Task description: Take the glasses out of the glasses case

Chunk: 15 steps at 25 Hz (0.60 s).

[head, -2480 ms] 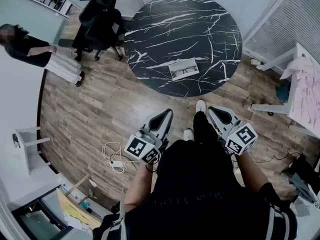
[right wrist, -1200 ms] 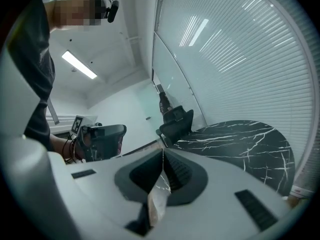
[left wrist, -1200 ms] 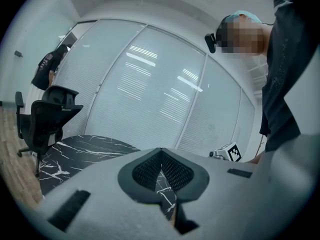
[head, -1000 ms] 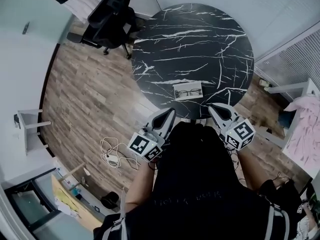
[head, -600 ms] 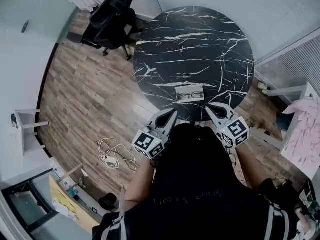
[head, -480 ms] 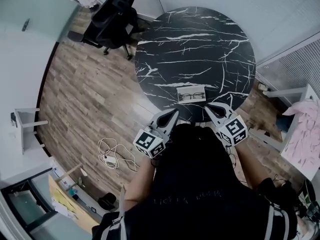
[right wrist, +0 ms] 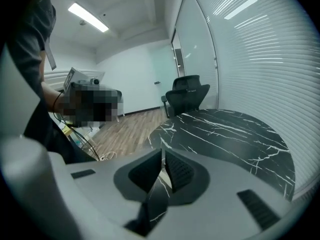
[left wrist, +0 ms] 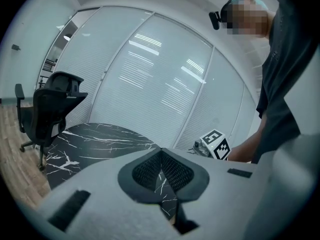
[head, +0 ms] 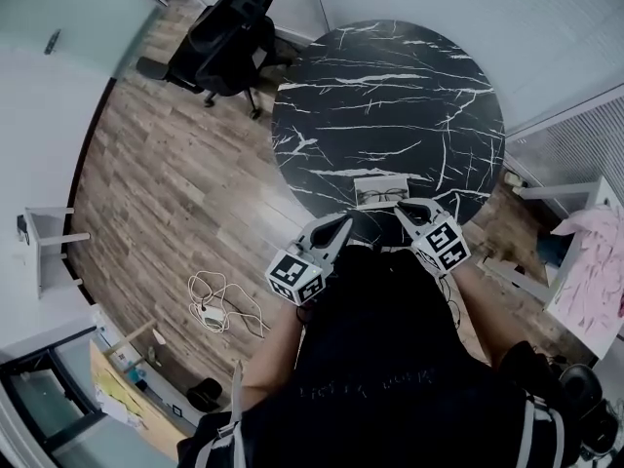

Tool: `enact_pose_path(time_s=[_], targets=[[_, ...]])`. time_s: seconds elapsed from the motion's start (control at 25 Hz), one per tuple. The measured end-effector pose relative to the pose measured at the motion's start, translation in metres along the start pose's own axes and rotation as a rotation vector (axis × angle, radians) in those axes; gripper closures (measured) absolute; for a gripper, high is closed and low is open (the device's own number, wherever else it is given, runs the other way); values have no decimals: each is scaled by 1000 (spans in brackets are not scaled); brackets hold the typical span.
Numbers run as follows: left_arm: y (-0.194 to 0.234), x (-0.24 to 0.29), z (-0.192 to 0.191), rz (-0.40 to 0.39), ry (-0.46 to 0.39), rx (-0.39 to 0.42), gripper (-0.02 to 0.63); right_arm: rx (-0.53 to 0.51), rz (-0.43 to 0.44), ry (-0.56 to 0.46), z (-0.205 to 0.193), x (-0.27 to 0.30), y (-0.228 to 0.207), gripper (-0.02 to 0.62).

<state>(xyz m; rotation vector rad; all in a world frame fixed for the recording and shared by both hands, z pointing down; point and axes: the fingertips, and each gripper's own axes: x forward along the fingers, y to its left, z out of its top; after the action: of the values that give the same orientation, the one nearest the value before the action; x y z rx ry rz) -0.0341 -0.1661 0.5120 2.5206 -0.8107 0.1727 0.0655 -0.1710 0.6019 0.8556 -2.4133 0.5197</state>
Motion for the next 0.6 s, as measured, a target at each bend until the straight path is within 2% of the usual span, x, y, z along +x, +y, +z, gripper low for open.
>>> enact_pose_path(time_s=[0.44, 0.6], targets=[[14, 1, -10, -1, 24, -22, 588, -71, 31, 166, -33, 38, -6, 561], [19, -3, -15, 10, 32, -36, 588, -75, 54, 198, -35, 49, -3, 561]])
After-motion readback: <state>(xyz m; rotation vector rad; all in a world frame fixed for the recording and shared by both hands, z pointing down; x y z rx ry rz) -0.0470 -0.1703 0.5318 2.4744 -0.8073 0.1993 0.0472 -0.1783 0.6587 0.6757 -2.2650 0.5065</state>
